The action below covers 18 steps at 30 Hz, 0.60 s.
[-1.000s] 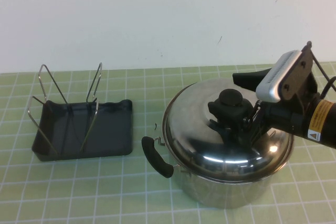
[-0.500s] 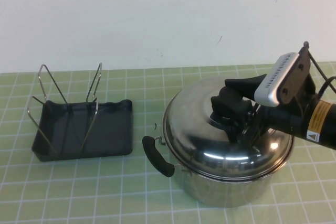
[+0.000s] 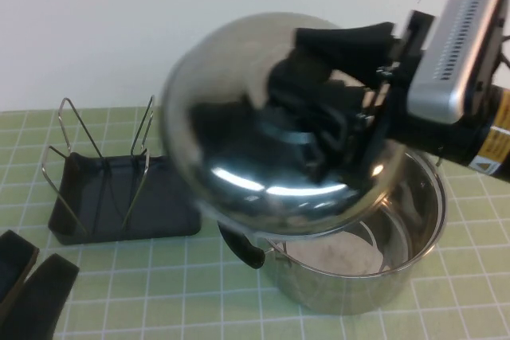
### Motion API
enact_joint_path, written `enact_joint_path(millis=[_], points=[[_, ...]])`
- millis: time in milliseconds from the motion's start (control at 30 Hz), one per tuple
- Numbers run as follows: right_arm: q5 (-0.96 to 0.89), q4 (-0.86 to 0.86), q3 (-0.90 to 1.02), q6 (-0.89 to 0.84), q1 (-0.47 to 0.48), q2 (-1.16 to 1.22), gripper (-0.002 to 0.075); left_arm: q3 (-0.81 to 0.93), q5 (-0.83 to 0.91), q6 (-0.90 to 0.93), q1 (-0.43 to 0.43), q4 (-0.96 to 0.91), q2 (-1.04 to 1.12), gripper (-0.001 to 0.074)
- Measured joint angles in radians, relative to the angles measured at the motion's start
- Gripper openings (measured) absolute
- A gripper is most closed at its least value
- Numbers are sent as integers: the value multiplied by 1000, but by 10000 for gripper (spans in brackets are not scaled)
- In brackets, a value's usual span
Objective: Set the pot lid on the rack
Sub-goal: Hand over the pot lid
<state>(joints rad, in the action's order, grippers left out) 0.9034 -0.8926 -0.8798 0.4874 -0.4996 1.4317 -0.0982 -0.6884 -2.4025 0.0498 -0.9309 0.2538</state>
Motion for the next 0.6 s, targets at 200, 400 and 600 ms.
enact_joint_path(millis=[200,400,600], points=[[-90,-47,-91,58,-221,0,344,-2,-13,-21,0,-21,0,688],[-174,-51,-130,62,-367,0,344,-2,-31,-16,0,-23,0,687],[-169,-51,-131,62,-411,25,344,-2,-80,7,0,-24,0,509]])
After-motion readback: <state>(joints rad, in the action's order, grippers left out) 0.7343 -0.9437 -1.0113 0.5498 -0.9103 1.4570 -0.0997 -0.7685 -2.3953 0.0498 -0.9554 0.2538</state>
